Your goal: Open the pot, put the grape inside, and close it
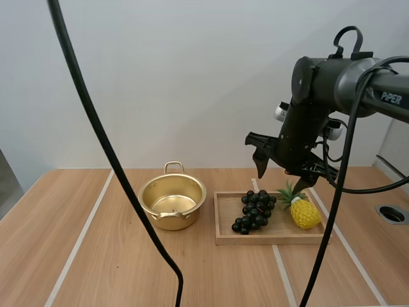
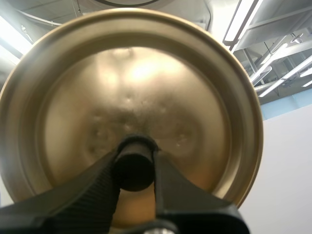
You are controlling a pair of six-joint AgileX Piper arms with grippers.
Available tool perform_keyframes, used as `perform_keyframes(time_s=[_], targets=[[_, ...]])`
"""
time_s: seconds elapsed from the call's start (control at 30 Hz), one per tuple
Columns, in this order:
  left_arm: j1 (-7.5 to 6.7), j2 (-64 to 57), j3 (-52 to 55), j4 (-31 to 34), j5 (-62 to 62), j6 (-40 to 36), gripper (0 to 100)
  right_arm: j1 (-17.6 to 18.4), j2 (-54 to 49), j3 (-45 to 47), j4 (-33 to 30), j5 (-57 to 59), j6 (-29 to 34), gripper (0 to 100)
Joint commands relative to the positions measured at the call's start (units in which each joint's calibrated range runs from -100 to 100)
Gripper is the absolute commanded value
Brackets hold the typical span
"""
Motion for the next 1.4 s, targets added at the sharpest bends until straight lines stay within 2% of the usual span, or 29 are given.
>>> perform_keyframes(time_s=[0.0, 0.23, 0.53, 1.37], targets=[[0.02, -0.22, -0.22, 0.90, -1.66, -0.44, 0, -0.25, 2.77, -0.52, -0.70, -3.23, 0.91, 100], [0.02, -0.22, -0.22, 0.90, -1.66, -0.44, 0, -0.15, 9.04, -0.52, -0.70, -8.60, 2.39, 100], [0.02, -0.22, -0.22, 0.90, -1.66, -0.44, 0, 3.13, 14.85, -0.52, -6.66, -13.56, 9.07, 100], [0.02, -0.22, -0.22, 0.90, -1.66, -0.44, 0, 3.76, 25.67, -0.52, -6.06, -22.48, 10.91, 100]])
